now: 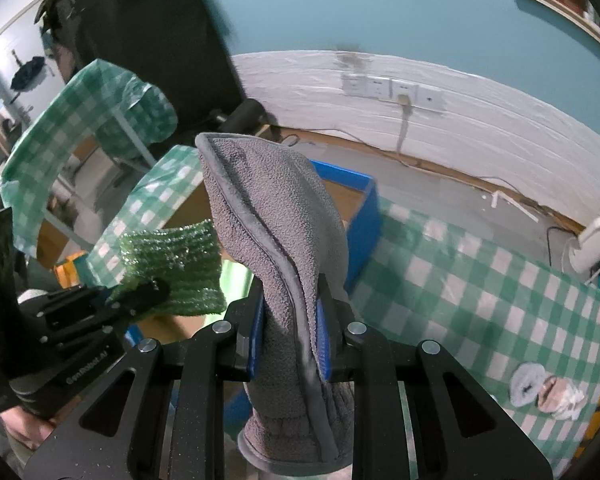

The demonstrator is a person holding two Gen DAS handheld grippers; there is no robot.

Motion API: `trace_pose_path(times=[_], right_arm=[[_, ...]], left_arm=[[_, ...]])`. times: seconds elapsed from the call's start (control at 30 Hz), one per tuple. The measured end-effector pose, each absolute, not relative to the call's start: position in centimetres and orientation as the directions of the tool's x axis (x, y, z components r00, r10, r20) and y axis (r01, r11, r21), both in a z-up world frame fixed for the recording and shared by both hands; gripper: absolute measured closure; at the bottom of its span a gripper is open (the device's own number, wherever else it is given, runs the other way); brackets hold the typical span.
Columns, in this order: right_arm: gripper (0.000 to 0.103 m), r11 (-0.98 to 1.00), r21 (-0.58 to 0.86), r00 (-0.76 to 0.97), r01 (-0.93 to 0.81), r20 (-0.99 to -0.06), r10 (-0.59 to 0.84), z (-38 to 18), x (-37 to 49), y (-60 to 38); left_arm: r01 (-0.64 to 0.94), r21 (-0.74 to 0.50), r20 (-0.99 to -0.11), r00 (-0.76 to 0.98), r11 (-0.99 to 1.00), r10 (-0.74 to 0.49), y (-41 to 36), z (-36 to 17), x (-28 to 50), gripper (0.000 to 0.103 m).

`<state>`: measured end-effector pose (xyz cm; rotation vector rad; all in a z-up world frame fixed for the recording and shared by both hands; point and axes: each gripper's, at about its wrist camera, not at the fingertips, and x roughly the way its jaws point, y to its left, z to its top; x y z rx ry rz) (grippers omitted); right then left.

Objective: Organize soft objects
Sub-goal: 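Lower the scrubber and mitten into the box and open both grippers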

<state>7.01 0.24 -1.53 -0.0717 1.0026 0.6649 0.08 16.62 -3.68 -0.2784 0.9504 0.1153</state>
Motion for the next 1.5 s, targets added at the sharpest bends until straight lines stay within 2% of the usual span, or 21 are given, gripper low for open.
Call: trace_pose_path(times=[0.6, 0.67, 0.73, 0.83, 0.93, 1.03, 1.27, 1.5], right_arm=[[0.083, 0.762, 0.273, 0.274, -0.587, -0.819, 0.504, -3.9, 7.9, 7.9], [0.073, 0.758, 0.287, 0.264, -0.586, -0.817, 0.513, -4.2, 8.0, 8.1], [0.064, 0.759, 0.294, 0.262, -0.581, -0.815, 0.516, -4.4, 8.0, 8.2], [0.057, 0.77, 0.278, 0.291, -0.575, -0.81, 0.509, -4.1, 7.8, 8.0], [0.045, 0.77, 0.281, 0.307, -0.573, -0.797, 0.519, -3.5, 7.7, 7.7], [0.044, 0.777, 0.261, 0.335, -0.573, -0.791, 0.513, -2.6, 7.5, 6.9], [0.042, 0.799, 0.245, 0.368, -0.549, -0.788, 0.494, -2.0, 7.3, 4.4], [0.038, 0.833, 0.23, 0.393, -0.503, -0.798, 0.458, -2.3, 7.2, 0.8]], left_arm=[[-0.309, -0.107, -0.848, 0.525, 0.945, 0.075, 20.3, -6.3, -0.1, 0.091], [-0.321, -0.095, -0.85, 0.519, 0.942, 0.091, 20.4, -6.3, -0.1, 0.084], [-0.331, -0.109, -0.849, 0.522, 0.937, 0.085, 20.7, -6.3, -0.2, 0.067], [-0.351, -0.099, -0.84, 0.531, 0.931, 0.111, 21.0, -6.0, -0.5, 0.065], [-0.36, -0.132, -0.837, 0.539, 0.924, 0.09, 21.1, -5.7, -0.6, 0.064], [-0.34, -0.147, -0.826, 0.559, 0.929, 0.073, 20.6, -5.1, -0.5, 0.059], [-0.277, -0.137, -0.815, 0.578, 0.951, 0.051, 18.2, -4.6, -0.1, 0.056], [-0.218, -0.139, -0.802, 0.597, 0.966, 0.019, 15.5, -3.8, 0.3, 0.045]])
